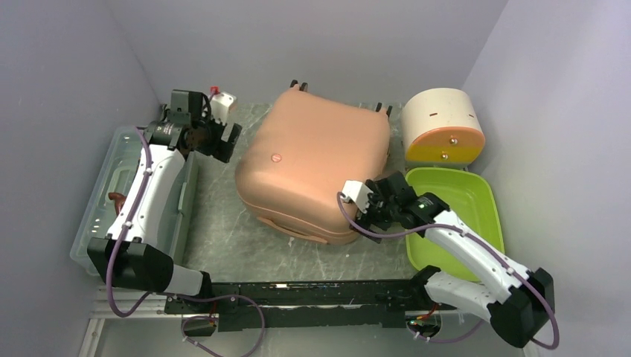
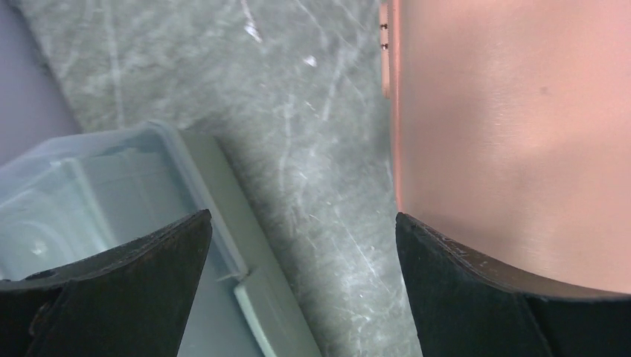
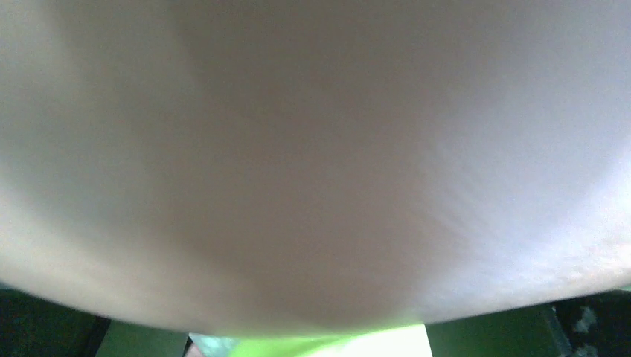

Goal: Open, take out, and arrange the luggage
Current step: Adjust the luggage at the center of the board.

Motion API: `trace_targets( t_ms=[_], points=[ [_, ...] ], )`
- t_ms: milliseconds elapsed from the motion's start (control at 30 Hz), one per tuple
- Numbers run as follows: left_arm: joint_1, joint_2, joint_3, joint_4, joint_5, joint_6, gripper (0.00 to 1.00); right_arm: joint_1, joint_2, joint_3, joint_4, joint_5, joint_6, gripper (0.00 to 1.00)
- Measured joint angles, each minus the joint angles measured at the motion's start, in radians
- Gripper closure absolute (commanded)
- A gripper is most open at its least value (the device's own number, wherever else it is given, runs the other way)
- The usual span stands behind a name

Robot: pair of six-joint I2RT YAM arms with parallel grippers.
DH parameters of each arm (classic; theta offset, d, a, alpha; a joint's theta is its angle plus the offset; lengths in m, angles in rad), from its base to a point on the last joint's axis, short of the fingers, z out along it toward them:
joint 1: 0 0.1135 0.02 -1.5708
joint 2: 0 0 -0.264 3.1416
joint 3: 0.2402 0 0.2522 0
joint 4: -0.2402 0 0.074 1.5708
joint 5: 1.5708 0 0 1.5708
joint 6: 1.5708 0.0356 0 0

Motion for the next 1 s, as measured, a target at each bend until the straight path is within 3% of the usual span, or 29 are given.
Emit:
trace_targets(
  t_ms=[267,567,733,833,1000],
  points=[
    [0.054,0.008,0.091,0.024,-0.035,-0.021,0.01,0.092,0.238,0.093,0.170,-0.163,0.132,0.00],
    [0.056,-0.019,0.002,0.011,0.049,0.012,0.01,0.111,0.446,0.312,0.192,-0.164,0.185,0.00],
    [0.056,-0.056,-0.079,-0.009,0.081,0.039,0.01,0.088,0.383,0.374,0.149,-0.090,0.152,0.00],
    [0.056,-0.091,-0.117,-0.024,0.117,0.058,0.01,-0.011,0.301,0.457,0.128,-0.031,0.137,0.00],
    [0.056,-0.139,-0.163,-0.048,0.195,0.086,0.01,-0.171,0.244,0.558,0.309,0.242,0.113,0.00]
  ],
)
